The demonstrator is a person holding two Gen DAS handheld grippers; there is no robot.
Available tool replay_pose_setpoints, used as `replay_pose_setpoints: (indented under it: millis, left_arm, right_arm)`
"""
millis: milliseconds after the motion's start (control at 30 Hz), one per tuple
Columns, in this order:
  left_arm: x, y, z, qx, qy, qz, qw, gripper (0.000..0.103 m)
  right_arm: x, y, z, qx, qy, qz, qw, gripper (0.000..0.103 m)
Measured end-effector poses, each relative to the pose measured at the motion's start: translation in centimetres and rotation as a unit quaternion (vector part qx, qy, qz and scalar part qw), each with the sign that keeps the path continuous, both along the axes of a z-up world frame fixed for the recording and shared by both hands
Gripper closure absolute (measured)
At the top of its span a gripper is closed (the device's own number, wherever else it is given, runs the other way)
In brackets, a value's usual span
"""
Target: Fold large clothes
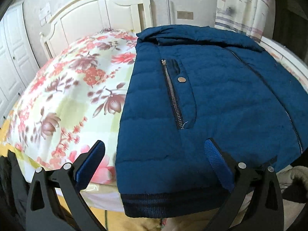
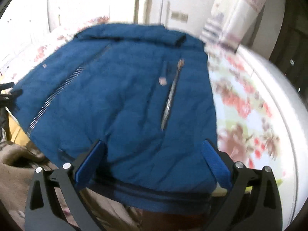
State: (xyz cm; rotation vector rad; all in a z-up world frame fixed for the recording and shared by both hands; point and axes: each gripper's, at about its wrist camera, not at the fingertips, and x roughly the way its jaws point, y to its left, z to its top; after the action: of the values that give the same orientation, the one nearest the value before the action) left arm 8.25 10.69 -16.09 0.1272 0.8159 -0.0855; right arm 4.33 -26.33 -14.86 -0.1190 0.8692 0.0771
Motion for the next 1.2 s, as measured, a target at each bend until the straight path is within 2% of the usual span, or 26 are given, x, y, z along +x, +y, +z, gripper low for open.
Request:
replay_pose_setpoints:
  millis: [67,167,233,300,333,400,467,500,567,633,700,767,867,933,1000,1067,1100,1133,1200]
  left_arm:
    - [0.0,0.5,0.1,-0.015,0.01,-0.001,0.9998,0.004]
    - [-0.2,1.3,0.2,-0.032,0.019,-0.003,0.9993,0.004]
    - [-0.4,1.9,0.0,-0.055,0.027,-0.004,0.9981,0.004]
    - [-0.5,2.3,-0.4,-0.082,0.037,-0.005,0.996,0.005]
    - [-0.7,2.4,-0.5,-0.084,0.033,-0.005,0.9959,0.005]
    - [-1.2,2.1,-0.6,-0.082,0.034,-0.014,0.9959,0.006]
    - [-1.6,2.1,-0.7,-0.088,0.035,-0.017,0.9954,0.013]
    - [-1.9,2.0,-0.5,-0.092,0.035,-0.018,0.995,0.015]
    - [-2.6,1.8,-0.4,-0.095,0.033,-0.022,0.9946,0.022]
    - [-2.7,1.8,-0.5,-0.093,0.03,-0.022,0.995,0.023]
    - [-2.9,1.6,-0.4,-0.094,0.029,-0.02,0.995,0.028]
    - [-3.1,1.3,-0.1,-0.083,0.023,-0.021,0.9961,0.036]
    - [-3.3,1.1,0.3,-0.074,0.017,-0.024,0.9968,0.041]
    - [-3.1,1.2,0.2,-0.078,0.018,-0.026,0.9965,0.041]
    - [-3.0,1.3,0.2,-0.088,0.021,-0.025,0.9956,0.039]
    - [-2.6,1.7,0.0,-0.101,0.026,-0.019,0.9944,0.029]
    - [-2.4,1.7,-0.1,-0.098,0.028,-0.015,0.9947,0.019]
    - [-2.3,1.7,-0.2,-0.095,0.031,-0.011,0.9949,0.015]
    - [-2.1,1.4,-0.3,-0.088,0.028,-0.014,0.9956,0.015]
  right_arm:
    - [-0.3,-1.2,-0.7,0.041,0.003,-0.004,0.999,0.003]
    - [-1.5,-2.4,0.3,0.051,-0.006,0.002,0.999,0.003]
    - [-2.4,-4.1,0.8,0.072,-0.02,-0.013,0.997,0.003]
    - [-3.2,-6.8,0.5,0.12,-0.02,-0.04,0.992,0.003]
    - [-3.7,-8.4,-0.1,0.16,-0.017,-0.053,0.986,0.006]
    - [-4.9,-10.0,-1.1,0.207,-0.023,-0.06,0.976,0.012]
    - [-5.9,-10.4,-1.6,0.234,-0.022,-0.053,0.971,0.017]
    - [-6.2,-10.5,-2.1,0.246,-0.016,-0.049,0.968,0.024]
    - [-6.6,-10.3,-2.9,0.257,-0.01,-0.048,0.965,0.028]
    - [-6.9,-9.8,-3.7,0.274,-0.011,-0.038,0.961,0.041]
    - [-6.6,-9.4,-3.9,0.288,-0.012,-0.031,0.957,0.047]
    - [-6.5,-8.9,-3.4,0.281,-0.021,-0.027,0.959,0.047]
    - [-6.8,-8.5,-1.9,0.269,-0.05,-0.016,0.962,0.047]
    - [-6.6,-8.4,-0.9,0.253,-0.069,-0.025,0.965,0.047]
    - [-5.9,-8.7,-0.8,0.251,-0.067,-0.037,0.965,0.045]
    - [-4.9,-9.0,-1.1,0.254,-0.062,-0.049,0.964,0.045]
    - [-4.3,-9.2,-1.4,0.258,-0.058,-0.053,0.963,0.045]
    - [-3.9,-9.3,-1.6,0.267,-0.056,-0.052,0.961,0.045]
    - [-3.7,-9.4,-1.7,0.272,-0.055,-0.048,0.959,0.045]
